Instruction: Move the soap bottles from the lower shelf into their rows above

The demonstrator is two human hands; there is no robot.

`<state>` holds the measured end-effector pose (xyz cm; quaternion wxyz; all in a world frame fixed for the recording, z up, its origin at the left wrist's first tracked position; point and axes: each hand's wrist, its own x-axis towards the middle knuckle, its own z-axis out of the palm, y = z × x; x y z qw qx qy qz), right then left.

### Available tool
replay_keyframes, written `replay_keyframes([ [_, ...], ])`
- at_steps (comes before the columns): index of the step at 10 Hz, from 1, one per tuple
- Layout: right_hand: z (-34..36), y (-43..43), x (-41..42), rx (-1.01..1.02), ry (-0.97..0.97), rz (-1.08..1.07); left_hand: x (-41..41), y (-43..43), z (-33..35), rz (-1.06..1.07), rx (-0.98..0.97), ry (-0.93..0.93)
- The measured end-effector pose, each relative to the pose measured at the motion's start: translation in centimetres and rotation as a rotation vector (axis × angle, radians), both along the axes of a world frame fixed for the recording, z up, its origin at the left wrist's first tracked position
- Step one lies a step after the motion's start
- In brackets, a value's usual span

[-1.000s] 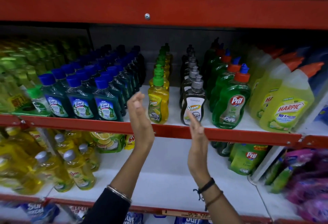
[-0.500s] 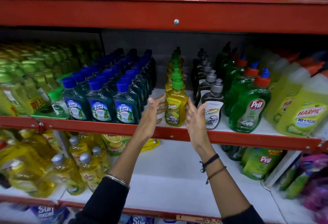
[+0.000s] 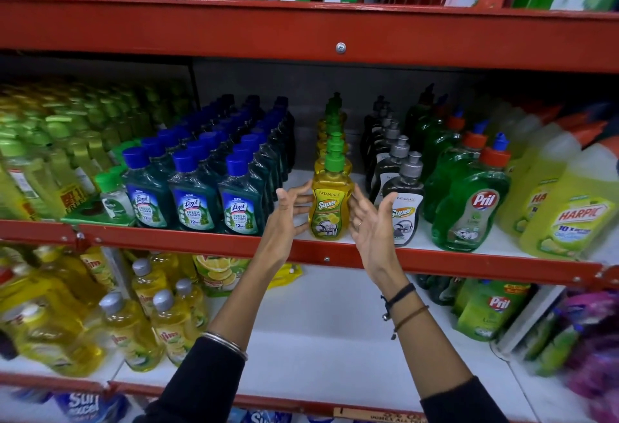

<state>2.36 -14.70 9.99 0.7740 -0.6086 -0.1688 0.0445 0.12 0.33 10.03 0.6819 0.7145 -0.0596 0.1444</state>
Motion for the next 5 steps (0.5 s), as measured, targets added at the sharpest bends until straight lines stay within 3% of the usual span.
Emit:
replay_keyframes([
  [3, 0.1, -0.1, -0.3, 0.001, -0.001, -0.026, -0.7, -0.5, 0.5, 0.026, 0.042, -0.012],
  [4, 0.0, -0.7, -1.1, 0.036, -0.109, -0.124, -1.2, -1.3, -0.1, 0.113, 0.099, -0.069],
  [5, -2.1, -3.7, -3.8, 0.064, -0.226, -0.311, -2.2, -2.5, 0.9, 0.29, 0.219, -0.319],
])
